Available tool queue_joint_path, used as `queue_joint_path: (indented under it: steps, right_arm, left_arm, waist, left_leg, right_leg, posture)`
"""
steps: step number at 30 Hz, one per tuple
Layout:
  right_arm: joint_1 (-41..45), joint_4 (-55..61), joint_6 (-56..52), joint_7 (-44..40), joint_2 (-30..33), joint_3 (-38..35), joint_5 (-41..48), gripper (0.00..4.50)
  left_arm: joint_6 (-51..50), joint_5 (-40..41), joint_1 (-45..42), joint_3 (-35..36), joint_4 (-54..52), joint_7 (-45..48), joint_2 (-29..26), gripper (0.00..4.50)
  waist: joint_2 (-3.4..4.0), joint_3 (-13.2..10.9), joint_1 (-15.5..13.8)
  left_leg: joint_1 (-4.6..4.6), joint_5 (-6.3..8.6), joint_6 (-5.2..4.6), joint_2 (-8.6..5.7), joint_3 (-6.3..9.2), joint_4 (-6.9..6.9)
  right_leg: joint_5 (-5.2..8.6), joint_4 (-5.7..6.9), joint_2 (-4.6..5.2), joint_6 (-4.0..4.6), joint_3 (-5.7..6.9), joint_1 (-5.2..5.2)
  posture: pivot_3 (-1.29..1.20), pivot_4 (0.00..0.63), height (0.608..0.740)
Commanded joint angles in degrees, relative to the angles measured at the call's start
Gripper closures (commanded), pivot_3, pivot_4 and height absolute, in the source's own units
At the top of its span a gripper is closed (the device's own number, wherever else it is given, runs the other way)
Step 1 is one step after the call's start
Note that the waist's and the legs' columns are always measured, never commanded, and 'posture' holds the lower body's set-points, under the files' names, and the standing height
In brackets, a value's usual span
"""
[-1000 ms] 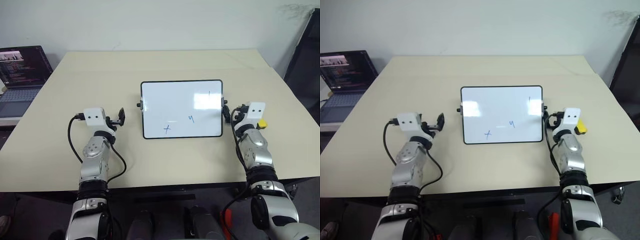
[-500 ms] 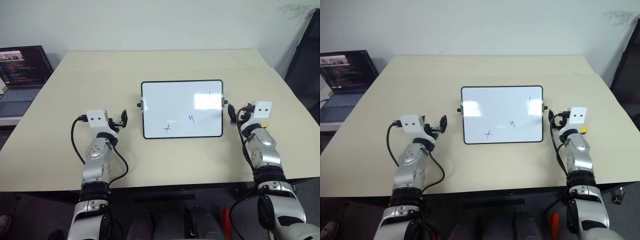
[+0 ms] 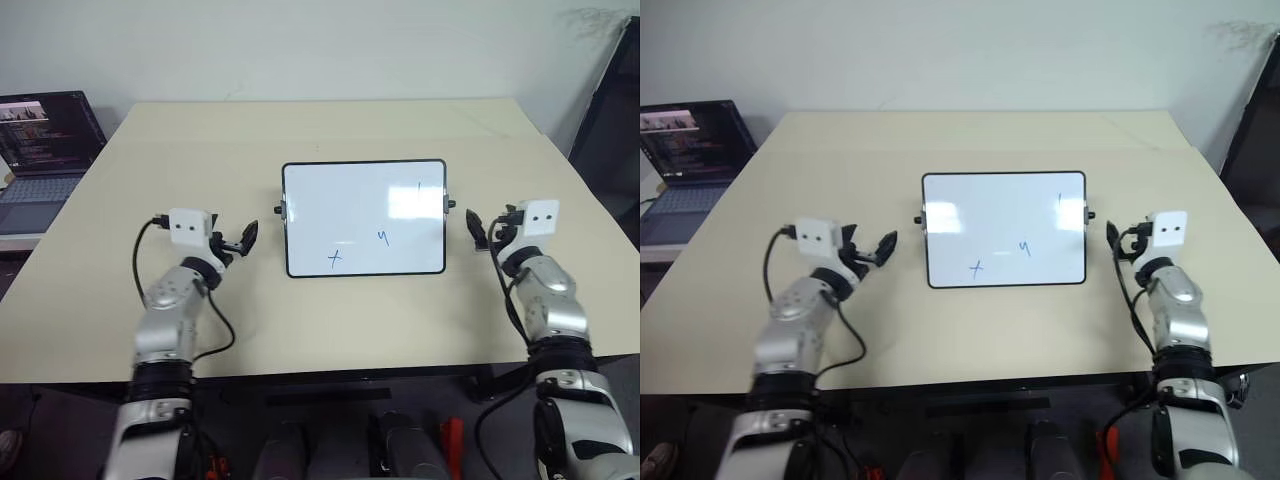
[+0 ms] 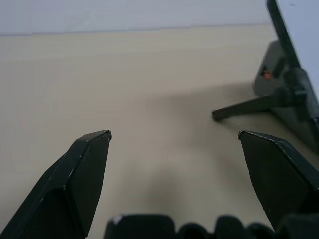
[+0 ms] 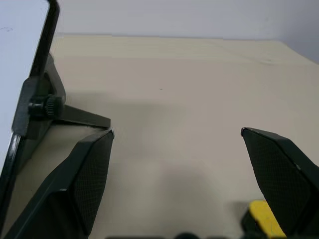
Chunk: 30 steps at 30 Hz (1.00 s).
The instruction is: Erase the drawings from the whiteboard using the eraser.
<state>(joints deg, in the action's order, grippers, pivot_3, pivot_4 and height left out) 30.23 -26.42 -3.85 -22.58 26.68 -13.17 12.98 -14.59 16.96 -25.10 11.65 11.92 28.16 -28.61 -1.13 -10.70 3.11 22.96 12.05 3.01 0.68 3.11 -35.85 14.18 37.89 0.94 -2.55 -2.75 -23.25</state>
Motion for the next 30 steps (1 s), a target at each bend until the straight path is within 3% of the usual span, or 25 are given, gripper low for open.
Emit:
queue_joint_path:
  steps: [1,11,24,30]
  right_arm:
    - [-0.11,6.54,-3.64,-4.6,3.37,-0.25,1.91,0.0]
    - [-2.29,20.57,-14.42,-18.56,13.22,2.88,4.66,0.0]
    - [-3.48,28.8,-19.68,-22.27,15.82,5.22,3.98,0.0]
    - [-3.6,27.01,-18.97,-22.57,18.47,4.93,2.19,0.0]
  left_arm:
    - [-4.0,3.46,-2.32,0.25,-6.43,6.01,-4.0,0.03]
    - [-15.67,9.4,-2.99,-2.05,-18.04,18.02,-13.03,0.03]
    - [-21.58,10.2,-3.75,-4.71,-22.66,21.84,-16.48,0.03]
    - [-23.67,10.57,-2.1,-7.14,-25.02,24.99,-18.48,0.03]
  waist:
    - [0.0,0.0,-0.02]
    - [-0.02,-0.02,0.06]
    - [-0.11,-0.07,-0.04]
    - [-0.13,-0.08,-0.1]
  left_leg:
    - [0.0,0.0,0.0,0.0,0.0,0.0]
    - [-0.01,0.01,0.0,0.02,0.0,0.02]
    - [-0.01,0.0,0.0,0.03,0.0,0.0]
    - [0.01,0.01,0.0,0.02,-0.01,0.0]
  right_leg:
    - [0.0,-0.01,0.0,0.0,0.0,0.0]
    - [0.05,-0.04,0.0,0.03,0.02,0.01]
    - [0.07,-0.06,0.0,0.03,0.02,0.0]
    - [0.08,-0.1,0.01,0.03,0.02,0.0]
  posture:
    - [0.0,0.15,0.74]
    - [0.0,0.15,0.74]
    - [0.0,0.15,0.74]
    - [0.0,0.15,0.74]
